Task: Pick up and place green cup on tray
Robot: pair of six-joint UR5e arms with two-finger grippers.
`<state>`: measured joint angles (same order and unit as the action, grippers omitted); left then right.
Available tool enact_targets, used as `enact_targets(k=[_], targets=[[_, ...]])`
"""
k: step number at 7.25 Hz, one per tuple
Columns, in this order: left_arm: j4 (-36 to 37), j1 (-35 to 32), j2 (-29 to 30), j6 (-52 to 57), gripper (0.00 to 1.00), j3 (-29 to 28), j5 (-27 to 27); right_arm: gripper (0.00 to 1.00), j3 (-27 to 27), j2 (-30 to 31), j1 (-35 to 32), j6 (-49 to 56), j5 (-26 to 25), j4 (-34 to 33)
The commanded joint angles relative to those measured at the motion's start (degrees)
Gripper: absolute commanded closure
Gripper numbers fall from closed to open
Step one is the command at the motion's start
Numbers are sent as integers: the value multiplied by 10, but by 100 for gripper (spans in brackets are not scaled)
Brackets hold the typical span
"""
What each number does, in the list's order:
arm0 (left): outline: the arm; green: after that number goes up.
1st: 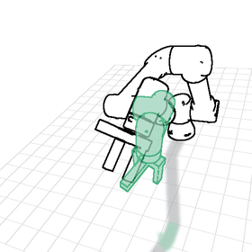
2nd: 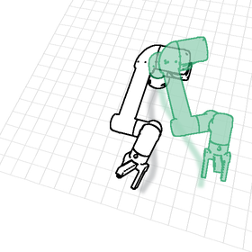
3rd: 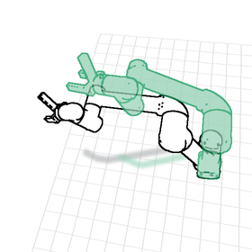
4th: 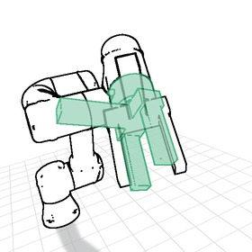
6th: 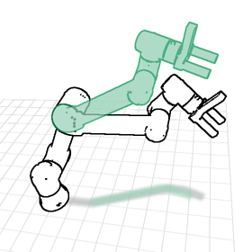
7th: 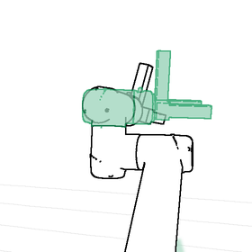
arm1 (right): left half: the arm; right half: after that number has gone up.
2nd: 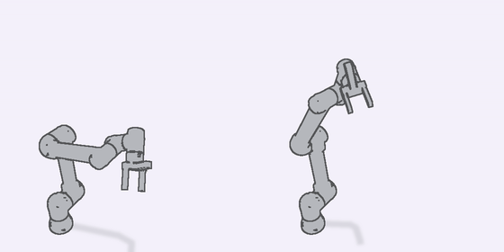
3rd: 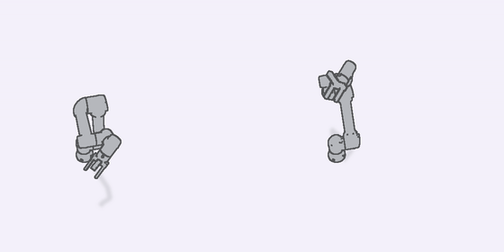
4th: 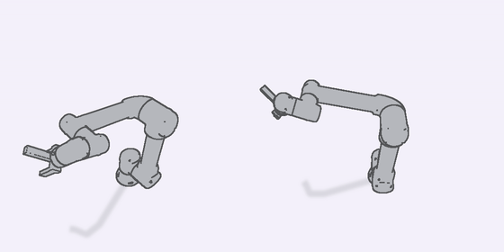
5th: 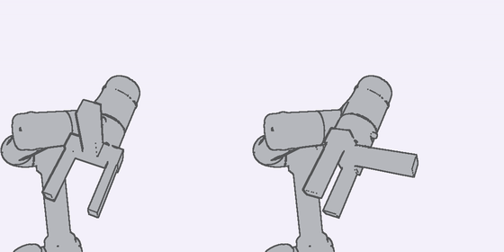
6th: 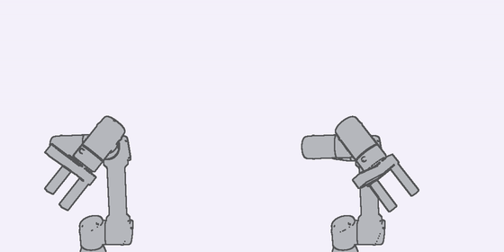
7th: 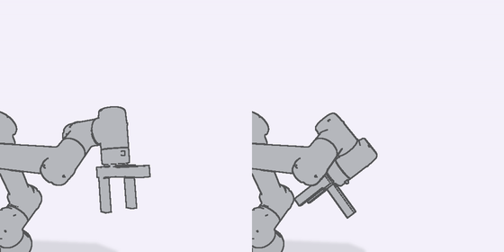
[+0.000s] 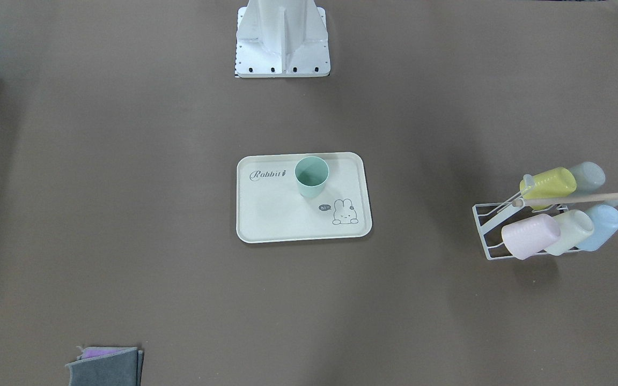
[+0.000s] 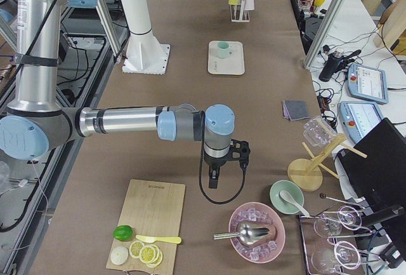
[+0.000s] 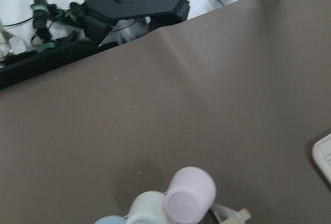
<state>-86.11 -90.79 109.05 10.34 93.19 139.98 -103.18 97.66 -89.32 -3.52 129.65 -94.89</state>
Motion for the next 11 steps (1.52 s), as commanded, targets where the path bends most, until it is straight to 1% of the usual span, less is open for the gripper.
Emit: enact_targets(k=[1,2,3,4,5,6,7,8,9,11], targets=[[133,-53,-25,124,2,-34,-17,0,0,0,0,0,0,0],[145,-55,-57,147,2,-28,-63,0,0,0,0,0,0,0],[194,-55,-76,151,2,-29,-91,0,0,1,0,-1,1,1],[215,-56,-110,147,2,-27,-86,0,0,1,0,-1,2,1],[211,-52,-118,138,2,-21,-88,0,0,1,0,-1,2,1],[182,-51,-118,126,2,-56,-86,0,0,1,0,-1,2,1],[71,-51,-120,121,2,-116,-86,0,0,1,0,-1,2,1],[20,-51,-120,86,2,-139,-86,0,0,1,0,-1,2,1],[15,-51,-120,51,2,-131,-85,0,1,1,0,-1,3,1],[-12,-38,-119,-36,2,-124,-43,0,0,1,0,-1,3,1]])
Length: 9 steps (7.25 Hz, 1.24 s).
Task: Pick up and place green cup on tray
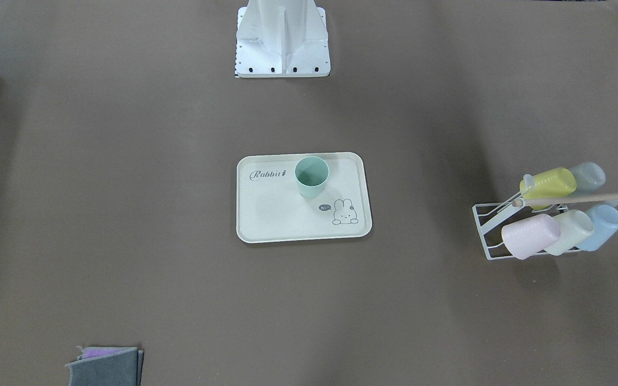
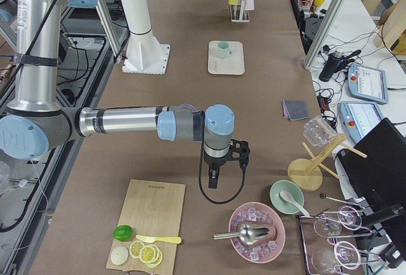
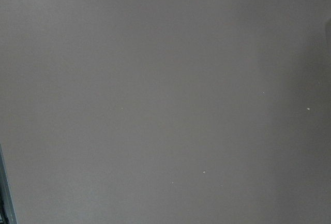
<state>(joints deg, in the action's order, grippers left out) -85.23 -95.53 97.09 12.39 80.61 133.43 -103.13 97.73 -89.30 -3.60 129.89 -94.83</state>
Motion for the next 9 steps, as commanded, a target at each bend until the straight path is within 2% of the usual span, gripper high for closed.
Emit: enact_targets(k=[1,2,9], targets=[[-55,37,0,-108,2,8,23,0,0,0,0,0,0,0],[-66,42,0,-135,2,14,24,0,0,0,0,0,0,0],[-67,42,-10,-137,2,14,23,0,0,-1,1,0,-1,0]])
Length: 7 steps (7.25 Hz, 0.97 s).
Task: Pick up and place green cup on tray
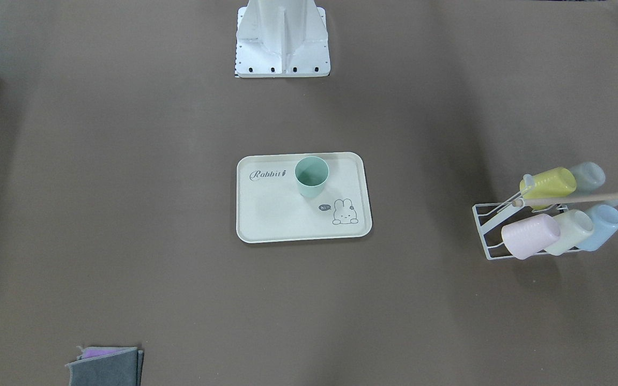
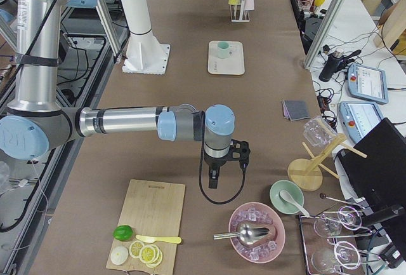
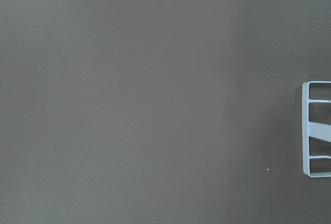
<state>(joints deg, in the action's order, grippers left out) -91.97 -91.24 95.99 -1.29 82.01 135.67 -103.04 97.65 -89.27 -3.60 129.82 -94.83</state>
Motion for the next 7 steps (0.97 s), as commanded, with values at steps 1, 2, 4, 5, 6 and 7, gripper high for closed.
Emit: enact_targets(k=[1,2,4,5,6,7], targets=[[0,0,1,1,2,1,-1,0,-1,0,2,0,0,0],[0,0,1,0,2,1,0,0,-1,0,2,0,0,0],[0,0,1,0,2,0,-1,0,-1,0,2,-2,1,0],[0,3,1,0,2,-1,-1,0,0,0,2,-7,3,0],[0,4,1,0,2,-1,-1,0,-1,0,2,-6,5,0],[0,5,0,0,2,-2,-1,0,1,0,2,-6,7,0]])
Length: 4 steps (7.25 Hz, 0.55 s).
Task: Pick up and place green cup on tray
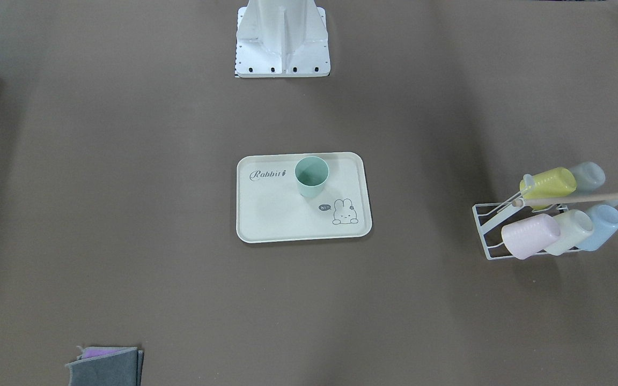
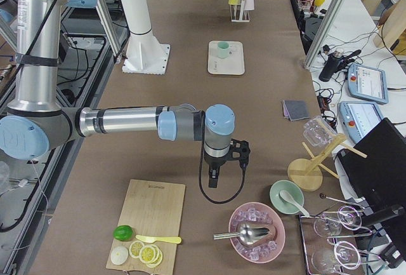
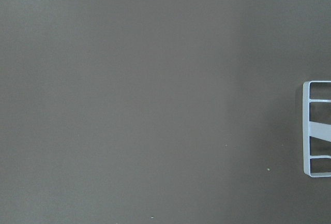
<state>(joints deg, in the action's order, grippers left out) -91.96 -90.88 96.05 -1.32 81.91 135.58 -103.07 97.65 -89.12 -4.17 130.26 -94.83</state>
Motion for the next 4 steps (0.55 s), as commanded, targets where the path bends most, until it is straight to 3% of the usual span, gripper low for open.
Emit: enact_targets(k=[1,4], targets=[[0,1,-1,0,2,-2,0,0,0,0,0,0,3,1],[0,1,-1,0,2,-3,0,0,-3,0,0,0,9,0]])
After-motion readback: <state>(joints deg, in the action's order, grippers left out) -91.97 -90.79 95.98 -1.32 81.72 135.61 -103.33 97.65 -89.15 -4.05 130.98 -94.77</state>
